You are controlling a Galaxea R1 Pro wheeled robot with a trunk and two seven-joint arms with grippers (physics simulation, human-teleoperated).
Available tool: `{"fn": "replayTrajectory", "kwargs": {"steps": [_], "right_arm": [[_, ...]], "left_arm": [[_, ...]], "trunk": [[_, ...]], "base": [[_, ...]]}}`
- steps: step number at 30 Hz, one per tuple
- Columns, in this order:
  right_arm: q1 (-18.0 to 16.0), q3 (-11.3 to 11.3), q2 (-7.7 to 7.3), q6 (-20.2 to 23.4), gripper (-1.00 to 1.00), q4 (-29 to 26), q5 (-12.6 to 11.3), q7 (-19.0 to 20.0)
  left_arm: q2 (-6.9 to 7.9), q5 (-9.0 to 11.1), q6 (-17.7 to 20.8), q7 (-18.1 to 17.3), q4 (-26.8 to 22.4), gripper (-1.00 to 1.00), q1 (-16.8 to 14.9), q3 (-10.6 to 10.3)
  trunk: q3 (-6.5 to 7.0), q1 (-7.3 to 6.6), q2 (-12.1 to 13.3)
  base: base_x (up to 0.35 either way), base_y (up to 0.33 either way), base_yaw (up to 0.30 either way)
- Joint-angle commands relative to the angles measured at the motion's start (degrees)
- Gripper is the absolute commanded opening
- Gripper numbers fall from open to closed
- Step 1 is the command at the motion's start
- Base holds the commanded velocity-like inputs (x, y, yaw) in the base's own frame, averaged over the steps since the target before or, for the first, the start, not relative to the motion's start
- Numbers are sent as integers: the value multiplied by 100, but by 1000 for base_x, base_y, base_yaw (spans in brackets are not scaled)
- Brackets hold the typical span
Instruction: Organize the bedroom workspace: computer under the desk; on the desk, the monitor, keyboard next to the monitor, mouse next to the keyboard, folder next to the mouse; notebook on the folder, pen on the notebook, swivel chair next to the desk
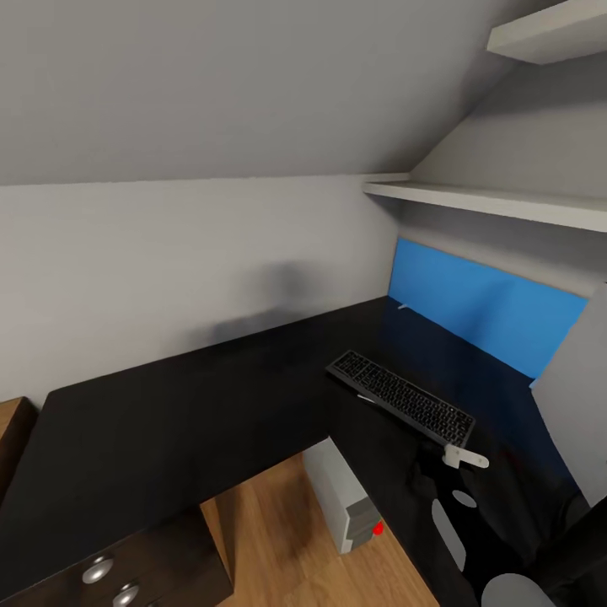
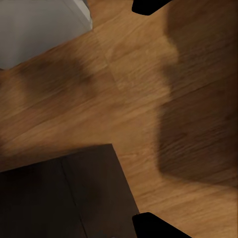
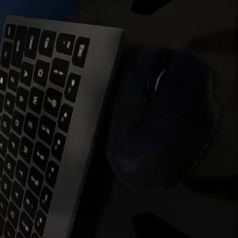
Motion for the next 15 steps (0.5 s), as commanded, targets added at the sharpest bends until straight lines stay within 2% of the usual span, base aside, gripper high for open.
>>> {"fn": "replayTrajectory", "kwargs": {"steps": [1,15], "right_arm": [[-3,10,-2,-32,100,3,-61,-10],[-3,10,4,-32,100,4,-61,-10]], "left_arm": [[0,27,-19,23,4,100,-4,-22],[8,27,-16,7,6,100,-4,-21]], "trunk": [[-6,0,-3],[-6,0,-3]], "base": [[0,0,0],[1,0,0]]}}
